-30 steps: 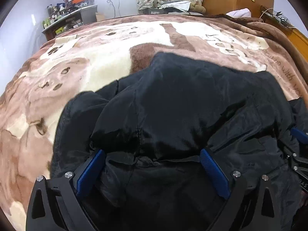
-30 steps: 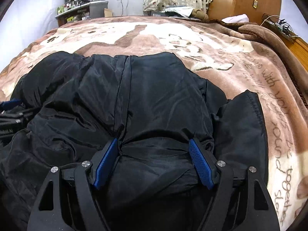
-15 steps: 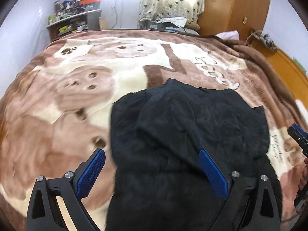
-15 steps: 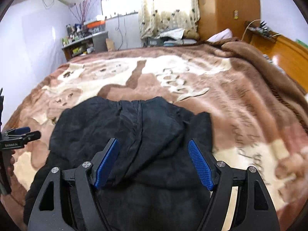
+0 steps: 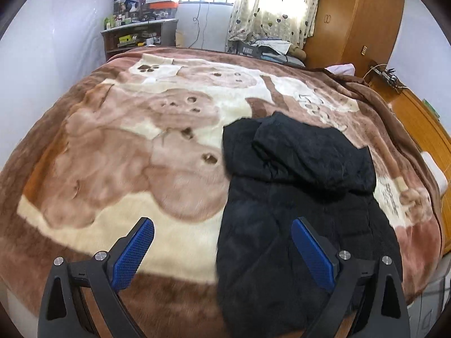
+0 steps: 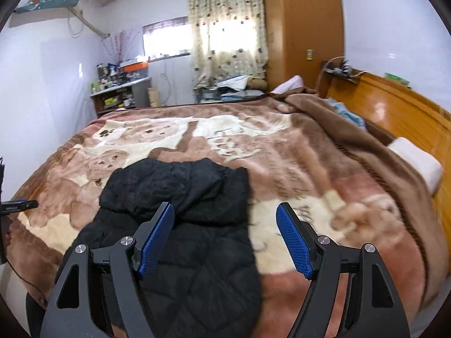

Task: Fold large clothes
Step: 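Lift both open grippers away from the folded black jacket, then grasp the jacket hem with both grippers side by side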

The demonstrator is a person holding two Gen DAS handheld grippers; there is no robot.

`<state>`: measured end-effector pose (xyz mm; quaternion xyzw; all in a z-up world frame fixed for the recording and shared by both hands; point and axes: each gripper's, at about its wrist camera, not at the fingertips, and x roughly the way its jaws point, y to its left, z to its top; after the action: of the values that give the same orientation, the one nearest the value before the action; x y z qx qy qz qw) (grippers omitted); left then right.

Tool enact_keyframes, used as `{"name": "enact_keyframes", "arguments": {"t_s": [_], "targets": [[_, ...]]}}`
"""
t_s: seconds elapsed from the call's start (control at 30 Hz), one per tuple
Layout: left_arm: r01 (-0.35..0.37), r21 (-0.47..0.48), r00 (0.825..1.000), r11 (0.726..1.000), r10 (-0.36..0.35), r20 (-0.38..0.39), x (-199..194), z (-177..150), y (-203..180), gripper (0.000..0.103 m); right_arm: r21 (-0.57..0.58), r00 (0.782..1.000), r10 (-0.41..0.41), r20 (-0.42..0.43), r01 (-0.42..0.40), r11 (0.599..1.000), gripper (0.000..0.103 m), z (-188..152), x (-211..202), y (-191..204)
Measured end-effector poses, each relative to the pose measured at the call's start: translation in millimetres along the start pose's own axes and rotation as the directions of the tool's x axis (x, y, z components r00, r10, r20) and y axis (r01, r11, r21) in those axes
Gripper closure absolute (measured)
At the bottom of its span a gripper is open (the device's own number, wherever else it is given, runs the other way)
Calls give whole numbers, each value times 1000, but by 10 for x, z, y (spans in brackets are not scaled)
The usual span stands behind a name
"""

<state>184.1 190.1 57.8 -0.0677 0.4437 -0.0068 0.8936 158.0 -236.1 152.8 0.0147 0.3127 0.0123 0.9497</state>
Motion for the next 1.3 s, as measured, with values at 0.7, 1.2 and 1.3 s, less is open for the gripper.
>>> {"name": "enact_keyframes", "arguments": {"t_s": [0.7, 1.2, 1.3], "targets": [[47, -28, 956, 999, -53, -290, 926, -1547, -222, 5, 118, 953, -23, -302, 62, 991, 28, -2040, 648, -227], [23, -79, 950, 997, -46, -309, 1136, -1611, -409, 55, 132, 925, 29, -378, 23, 991, 66, -2135, 1002, -73], [26, -45, 959, 999, -37, -282, 1018, -1559, -480, 71, 122, 931, 43, -362, 2, 993, 79, -2071, 911, -43]]}}
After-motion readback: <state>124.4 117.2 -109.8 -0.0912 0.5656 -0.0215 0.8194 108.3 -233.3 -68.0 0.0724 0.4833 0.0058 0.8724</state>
